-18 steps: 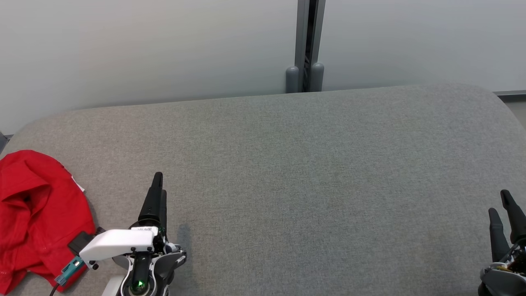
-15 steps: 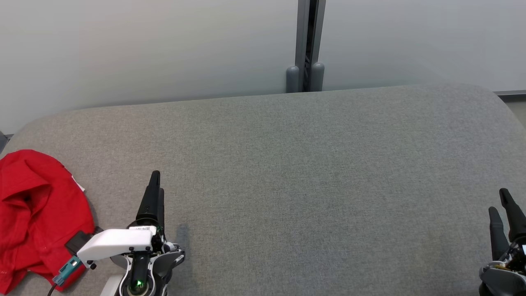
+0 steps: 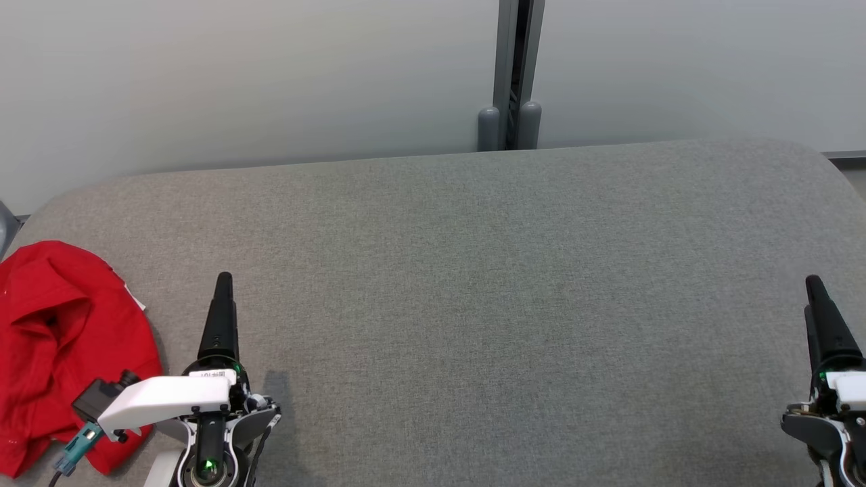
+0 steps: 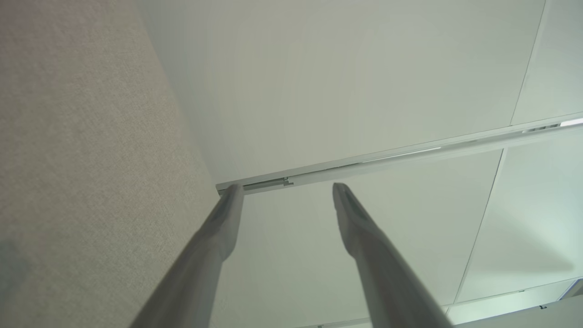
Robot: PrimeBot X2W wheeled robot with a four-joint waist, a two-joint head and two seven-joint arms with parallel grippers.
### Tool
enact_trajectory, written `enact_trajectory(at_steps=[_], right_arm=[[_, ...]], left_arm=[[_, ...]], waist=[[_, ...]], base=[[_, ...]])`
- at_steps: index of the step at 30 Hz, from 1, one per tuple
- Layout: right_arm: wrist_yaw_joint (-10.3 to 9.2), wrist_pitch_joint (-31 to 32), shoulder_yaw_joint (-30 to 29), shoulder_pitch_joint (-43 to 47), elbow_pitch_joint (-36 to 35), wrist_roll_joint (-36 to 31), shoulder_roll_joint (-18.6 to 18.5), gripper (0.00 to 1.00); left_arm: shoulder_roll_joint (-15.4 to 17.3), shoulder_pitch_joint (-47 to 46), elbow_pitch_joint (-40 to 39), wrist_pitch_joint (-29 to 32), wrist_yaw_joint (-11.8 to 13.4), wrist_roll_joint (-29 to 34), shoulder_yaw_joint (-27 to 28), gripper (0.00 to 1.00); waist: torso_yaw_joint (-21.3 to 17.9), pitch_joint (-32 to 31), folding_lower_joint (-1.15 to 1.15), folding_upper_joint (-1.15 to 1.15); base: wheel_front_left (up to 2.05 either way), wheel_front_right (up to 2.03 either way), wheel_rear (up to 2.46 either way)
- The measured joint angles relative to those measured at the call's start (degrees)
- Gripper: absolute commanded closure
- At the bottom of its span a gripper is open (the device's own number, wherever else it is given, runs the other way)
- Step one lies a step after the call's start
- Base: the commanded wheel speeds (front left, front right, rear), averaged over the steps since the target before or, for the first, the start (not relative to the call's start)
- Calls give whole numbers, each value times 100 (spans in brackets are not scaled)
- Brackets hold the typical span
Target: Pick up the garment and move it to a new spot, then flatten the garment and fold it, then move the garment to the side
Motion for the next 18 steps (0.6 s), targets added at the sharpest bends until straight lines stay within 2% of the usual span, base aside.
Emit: enact_trajectory(at_steps=[8,18], right_arm=[[0,-222,315,-135,-151,-883,-86,0],[1,-523,737,-468,-716,-2368,-145,0]], left_arm=[[3,52,-200,-69,0,447,260,0],[3,107,-537,-176,0,1050,356,0]], waist=[[27,7,0,0],[77,38,0,0]], base=[[0,0,0],[0,0,0]])
